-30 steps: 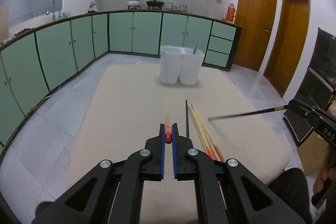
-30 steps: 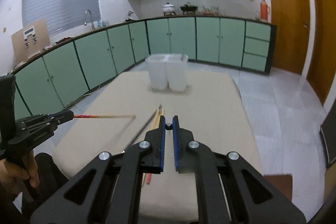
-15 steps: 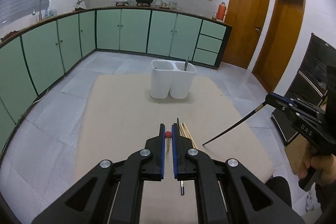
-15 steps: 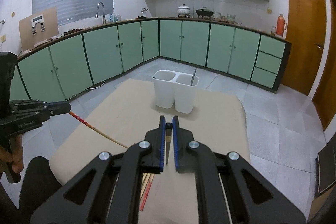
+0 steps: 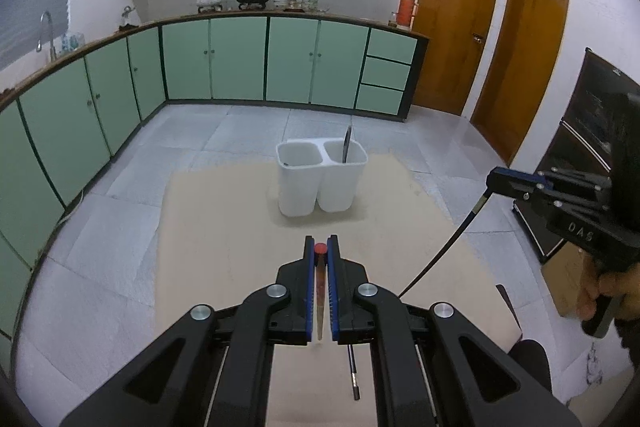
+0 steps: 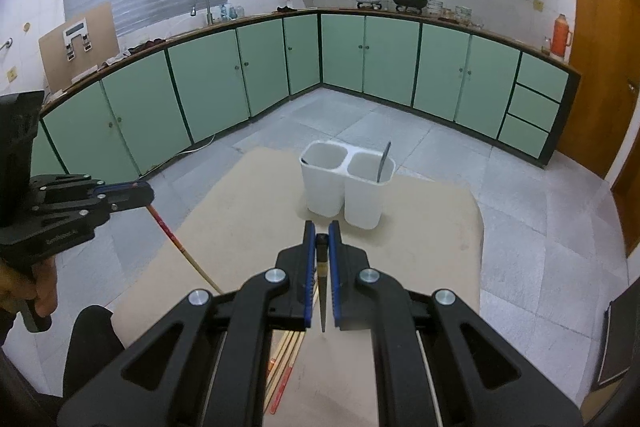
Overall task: Organize utensils
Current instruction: 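Lift and carry both chopsticks over the white utensil holder, then open both grippers to drop the chopsticks into the holder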
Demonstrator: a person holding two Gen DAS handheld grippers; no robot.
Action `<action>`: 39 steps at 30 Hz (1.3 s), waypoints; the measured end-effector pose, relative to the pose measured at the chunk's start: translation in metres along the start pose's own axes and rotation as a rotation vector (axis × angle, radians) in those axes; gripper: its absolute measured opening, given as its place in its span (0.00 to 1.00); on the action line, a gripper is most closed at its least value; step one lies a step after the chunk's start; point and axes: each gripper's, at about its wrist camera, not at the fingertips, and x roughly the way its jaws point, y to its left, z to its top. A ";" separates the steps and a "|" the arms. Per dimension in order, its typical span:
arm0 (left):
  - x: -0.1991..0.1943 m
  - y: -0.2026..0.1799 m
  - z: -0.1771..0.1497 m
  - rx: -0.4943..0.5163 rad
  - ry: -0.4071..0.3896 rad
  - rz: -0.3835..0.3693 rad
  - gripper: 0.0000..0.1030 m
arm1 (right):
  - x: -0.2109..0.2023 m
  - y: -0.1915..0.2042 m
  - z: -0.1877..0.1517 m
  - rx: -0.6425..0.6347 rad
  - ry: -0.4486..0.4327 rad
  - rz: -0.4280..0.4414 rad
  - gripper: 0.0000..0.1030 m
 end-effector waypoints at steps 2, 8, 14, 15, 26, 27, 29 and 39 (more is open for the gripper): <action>-0.002 0.000 0.011 0.006 -0.005 -0.001 0.06 | -0.004 -0.002 0.013 0.004 0.004 0.010 0.06; -0.007 0.003 0.050 0.029 -0.056 0.009 0.06 | -0.013 -0.004 0.050 -0.019 -0.007 0.002 0.06; -0.002 0.007 0.096 0.028 -0.111 0.019 0.06 | -0.010 -0.021 0.095 0.000 -0.025 -0.015 0.06; 0.000 0.006 0.106 0.030 -0.128 0.024 0.06 | -0.009 -0.024 0.103 0.003 -0.029 -0.021 0.06; 0.048 0.015 0.188 0.009 -0.227 0.055 0.06 | 0.024 -0.058 0.180 0.040 -0.122 -0.079 0.06; 0.054 0.016 0.192 0.008 -0.235 0.056 0.06 | 0.028 -0.061 0.184 0.044 -0.128 -0.079 0.06; 0.068 0.019 0.197 0.007 -0.258 0.063 0.06 | 0.044 -0.069 0.189 0.054 -0.140 -0.082 0.06; 0.157 0.039 0.177 -0.045 -0.213 0.036 0.06 | 0.141 -0.103 0.162 0.126 -0.053 -0.070 0.06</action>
